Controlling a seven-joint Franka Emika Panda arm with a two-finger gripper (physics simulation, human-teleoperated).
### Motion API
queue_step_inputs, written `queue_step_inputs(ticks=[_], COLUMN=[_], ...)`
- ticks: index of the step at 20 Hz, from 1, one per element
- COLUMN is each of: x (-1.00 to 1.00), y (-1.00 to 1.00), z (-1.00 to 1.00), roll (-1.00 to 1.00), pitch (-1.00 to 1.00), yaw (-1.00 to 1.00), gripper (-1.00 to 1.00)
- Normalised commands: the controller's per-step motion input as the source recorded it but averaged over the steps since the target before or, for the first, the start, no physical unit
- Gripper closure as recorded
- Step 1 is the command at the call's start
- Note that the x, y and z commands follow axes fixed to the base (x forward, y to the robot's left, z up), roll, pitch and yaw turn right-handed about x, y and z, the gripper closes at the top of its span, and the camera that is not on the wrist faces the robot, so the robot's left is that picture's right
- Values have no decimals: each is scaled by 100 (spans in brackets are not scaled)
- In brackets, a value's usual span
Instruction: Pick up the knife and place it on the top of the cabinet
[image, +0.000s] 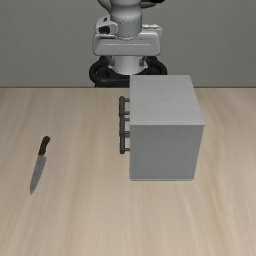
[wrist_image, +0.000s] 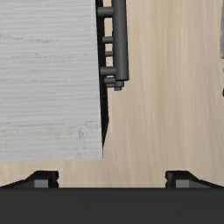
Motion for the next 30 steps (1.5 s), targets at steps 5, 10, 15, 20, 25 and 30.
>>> queue_step_inputs(ticks=[5,10,15,20,25,30], x=[0,0,0,0,80,80], y=[-100,-100,-100,-100,-20,-20], z=[0,0,0,0,0,0], roll=[0,0,0,0,0,0], pitch=[0,0,0,0,0,0], yaw=[0,0,0,0,0,0], gripper=[-100,-100,-100,-100,-100,-100])
